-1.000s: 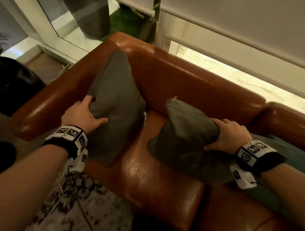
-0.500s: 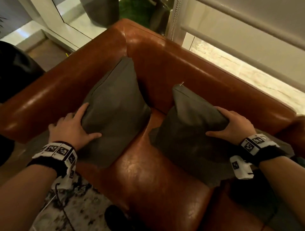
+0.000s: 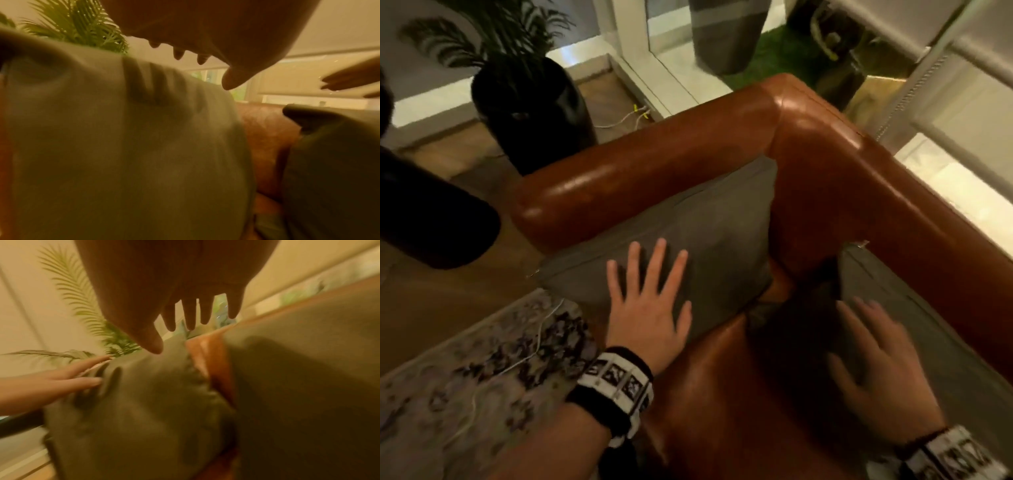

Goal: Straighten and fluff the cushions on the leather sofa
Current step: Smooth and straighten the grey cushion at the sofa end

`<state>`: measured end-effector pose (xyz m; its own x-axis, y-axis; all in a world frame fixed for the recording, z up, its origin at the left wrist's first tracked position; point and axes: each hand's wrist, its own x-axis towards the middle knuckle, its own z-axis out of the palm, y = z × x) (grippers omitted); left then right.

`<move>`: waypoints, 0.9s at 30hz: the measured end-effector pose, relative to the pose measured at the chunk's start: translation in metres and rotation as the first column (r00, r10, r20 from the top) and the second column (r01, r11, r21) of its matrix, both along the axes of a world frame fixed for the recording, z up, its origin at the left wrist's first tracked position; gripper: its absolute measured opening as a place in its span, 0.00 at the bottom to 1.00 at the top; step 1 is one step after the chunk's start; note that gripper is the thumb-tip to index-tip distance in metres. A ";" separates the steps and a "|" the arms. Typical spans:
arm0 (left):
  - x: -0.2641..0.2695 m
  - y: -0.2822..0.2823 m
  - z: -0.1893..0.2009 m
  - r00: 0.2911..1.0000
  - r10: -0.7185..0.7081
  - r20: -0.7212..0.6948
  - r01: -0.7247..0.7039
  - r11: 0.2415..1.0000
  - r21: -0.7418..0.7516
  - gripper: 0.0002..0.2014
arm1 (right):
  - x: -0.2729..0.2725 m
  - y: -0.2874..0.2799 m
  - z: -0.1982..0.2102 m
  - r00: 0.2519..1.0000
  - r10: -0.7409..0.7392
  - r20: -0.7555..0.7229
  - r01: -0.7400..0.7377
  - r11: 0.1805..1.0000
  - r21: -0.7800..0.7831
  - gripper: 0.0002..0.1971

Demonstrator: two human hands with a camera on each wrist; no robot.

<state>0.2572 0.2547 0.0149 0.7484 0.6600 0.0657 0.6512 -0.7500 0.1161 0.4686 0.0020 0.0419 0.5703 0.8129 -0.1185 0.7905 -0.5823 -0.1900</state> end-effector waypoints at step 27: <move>0.026 0.061 -0.043 0.943 0.330 0.051 -0.331 0.943 0.024 0.35 | 0.000 0.271 -0.075 0.780 0.540 0.315 -0.604 0.782 0.156 0.31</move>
<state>0.2828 0.3157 -0.0283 0.4844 0.8667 0.1194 0.8575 -0.4974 0.1314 0.4686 0.2734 -0.0329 -0.0269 0.9803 0.1956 0.9993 0.0313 -0.0193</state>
